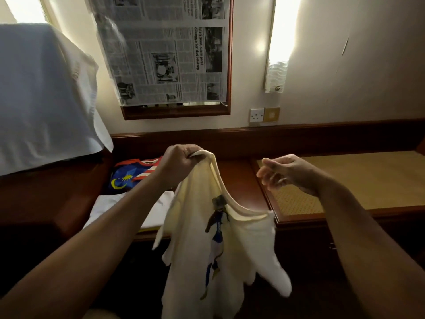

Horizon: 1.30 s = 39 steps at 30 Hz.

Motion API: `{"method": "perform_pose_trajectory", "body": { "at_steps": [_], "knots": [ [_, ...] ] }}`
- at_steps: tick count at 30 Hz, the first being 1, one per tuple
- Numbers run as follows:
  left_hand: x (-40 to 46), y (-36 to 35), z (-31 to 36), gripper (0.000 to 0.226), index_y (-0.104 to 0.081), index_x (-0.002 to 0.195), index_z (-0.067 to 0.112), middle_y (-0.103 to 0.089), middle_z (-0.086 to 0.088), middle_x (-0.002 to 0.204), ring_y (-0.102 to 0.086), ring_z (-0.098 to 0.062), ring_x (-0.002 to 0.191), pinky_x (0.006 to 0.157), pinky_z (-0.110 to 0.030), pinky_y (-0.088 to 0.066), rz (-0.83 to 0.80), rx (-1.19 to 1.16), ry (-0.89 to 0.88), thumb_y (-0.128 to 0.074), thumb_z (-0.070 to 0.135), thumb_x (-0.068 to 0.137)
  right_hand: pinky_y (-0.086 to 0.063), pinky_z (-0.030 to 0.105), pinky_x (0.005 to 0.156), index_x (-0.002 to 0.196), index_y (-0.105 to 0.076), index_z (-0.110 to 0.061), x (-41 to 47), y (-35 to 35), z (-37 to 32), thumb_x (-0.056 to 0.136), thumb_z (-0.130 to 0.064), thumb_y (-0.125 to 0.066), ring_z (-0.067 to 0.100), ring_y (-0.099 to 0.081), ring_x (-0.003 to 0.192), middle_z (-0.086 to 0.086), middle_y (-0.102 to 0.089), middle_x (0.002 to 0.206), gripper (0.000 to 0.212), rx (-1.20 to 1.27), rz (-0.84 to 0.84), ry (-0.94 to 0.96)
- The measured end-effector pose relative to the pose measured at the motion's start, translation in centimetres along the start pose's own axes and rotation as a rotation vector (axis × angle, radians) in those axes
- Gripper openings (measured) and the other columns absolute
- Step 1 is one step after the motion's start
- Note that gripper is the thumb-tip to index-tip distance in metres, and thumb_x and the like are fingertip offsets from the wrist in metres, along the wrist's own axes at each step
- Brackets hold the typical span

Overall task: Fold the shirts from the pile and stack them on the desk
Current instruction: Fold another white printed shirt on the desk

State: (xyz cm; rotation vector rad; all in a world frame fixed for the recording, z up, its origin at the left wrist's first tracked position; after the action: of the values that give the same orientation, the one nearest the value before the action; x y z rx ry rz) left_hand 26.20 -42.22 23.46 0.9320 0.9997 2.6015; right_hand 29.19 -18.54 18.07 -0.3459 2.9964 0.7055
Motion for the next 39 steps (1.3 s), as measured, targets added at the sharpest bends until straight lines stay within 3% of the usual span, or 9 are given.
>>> {"method": "perform_pose_trajectory", "body": {
  "at_steps": [5, 12, 16, 22, 25, 28, 31, 35, 39],
  "knots": [
    [3.6, -1.8, 1.1, 0.017, -0.055, 0.094, 0.021, -0.056, 0.011, 0.072, -0.057, -0.005, 0.062, 0.056, -0.023, -0.051, 0.045, 0.109, -0.075, -0.069, 0.015, 0.086, -0.053, 0.028, 0.075, 0.110, -0.067, -0.014, 7.9, -2.0, -0.2, 0.096, -0.012, -0.053, 0.017, -0.064, 0.092, 0.008, -0.067, 0.106, 0.019, 0.004, -0.009, 0.090],
    [8.0, -1.2, 1.6, 0.013, -0.051, 0.086, 0.019, -0.051, 0.008, 0.079, -0.045, -0.004, 0.069, 0.060, -0.020, -0.036, 0.135, 0.190, -0.175, -0.061, 0.027, 0.085, -0.055, 0.035, 0.073, 0.105, -0.067, -0.021, 12.5, -8.3, -2.2, 0.088, 0.007, -0.053, 0.022, -0.066, 0.083, 0.006, -0.070, 0.093, 0.036, 0.338, -0.569, 0.115],
    [8.9, -0.8, -0.8, 0.025, -0.049, 0.083, 0.017, -0.048, 0.003, 0.083, -0.045, -0.011, 0.076, 0.064, -0.019, -0.034, 0.239, 0.277, -0.113, -0.048, 0.042, 0.087, -0.057, 0.033, 0.075, 0.099, -0.069, -0.016, 13.3, -8.8, -2.9, 0.089, 0.005, -0.054, 0.020, -0.068, 0.081, 0.007, -0.069, 0.091, 0.027, 0.387, -0.667, 0.121],
    [1.3, -2.0, -5.5, 0.024, -0.050, 0.099, 0.017, -0.044, 0.002, 0.099, -0.045, -0.007, 0.085, 0.073, -0.013, -0.039, 0.778, 0.028, 0.262, -0.056, 0.038, 0.092, -0.048, 0.027, 0.055, 0.097, -0.065, 0.005, 15.4, -4.9, -1.7, 0.095, -0.007, -0.055, 0.020, -0.055, 0.061, 0.015, -0.060, 0.076, 0.016, 0.393, -0.102, 0.163],
    [-2.4, -9.9, -6.6, 0.034, -0.039, 0.100, 0.037, -0.044, 0.006, 0.098, -0.048, -0.004, 0.087, 0.075, -0.018, -0.044, 0.547, -0.101, 0.372, -0.050, 0.066, 0.085, -0.044, 0.026, 0.049, 0.092, -0.062, 0.006, 15.2, -3.4, -0.3, 0.095, -0.007, -0.054, 0.016, -0.049, 0.051, 0.013, -0.056, 0.067, 0.015, 0.461, 0.113, 0.159],
    [-4.0, -15.4, -10.3, 0.073, -0.046, 0.123, 0.020, -0.035, 0.008, 0.115, -0.040, -0.008, 0.105, 0.087, -0.016, -0.035, 0.329, 0.041, 0.533, -0.052, 0.074, 0.075, -0.045, 0.025, 0.047, 0.088, -0.063, -0.002, 14.6, -3.1, 0.5, 0.094, -0.010, -0.056, 0.012, -0.052, 0.051, 0.008, -0.058, 0.066, 0.012, 0.521, 0.200, 0.161],
    [-4.8, -16.7, -14.5, 0.054, -0.057, 0.105, 0.020, -0.052, 0.004, 0.104, -0.053, -0.019, 0.098, 0.078, -0.032, -0.044, 0.246, 0.012, 0.694, -0.047, 0.067, 0.081, -0.044, 0.024, 0.044, 0.091, -0.061, -0.004, 13.8, -2.0, 1.2, 0.096, -0.011, -0.054, 0.011, -0.051, 0.048, 0.004, -0.058, 0.065, 0.011, 0.567, 0.288, 0.159],
    [-5.0, -16.6, -14.8, 0.032, -0.056, 0.083, 0.018, -0.056, 0.006, 0.074, -0.054, -0.016, 0.071, 0.053, -0.020, -0.034, 0.198, -0.242, 0.678, -0.044, 0.043, 0.098, -0.042, 0.027, 0.043, 0.098, -0.060, -0.008, 12.4, 0.7, 2.5, 0.096, -0.009, -0.053, 0.014, -0.048, 0.045, 0.008, -0.054, 0.066, 0.007, 0.637, 0.396, 0.190],
    [-4.5, -13.2, -16.1, 0.018, -0.057, 0.086, 0.015, -0.059, 0.002, 0.078, -0.054, -0.017, 0.074, 0.063, -0.027, -0.042, 0.370, -0.297, 0.753, -0.047, 0.019, 0.100, -0.056, 0.031, 0.063, 0.131, -0.056, -0.027, 11.2, 2.6, 2.9, 0.098, -0.007, -0.045, 0.013, -0.062, 0.070, 0.005, -0.066, 0.089, 0.041, 0.265, 0.412, 0.225]
  ]
}}
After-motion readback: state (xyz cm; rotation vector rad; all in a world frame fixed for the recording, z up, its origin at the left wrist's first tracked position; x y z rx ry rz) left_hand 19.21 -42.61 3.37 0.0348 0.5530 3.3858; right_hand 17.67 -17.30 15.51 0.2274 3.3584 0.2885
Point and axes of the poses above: each hand's wrist, its own x-axis towards the middle knuckle, its own y-axis out of the back of the hand, z = x × y, the point moved 10 cm from there along x, towards the middle knuckle
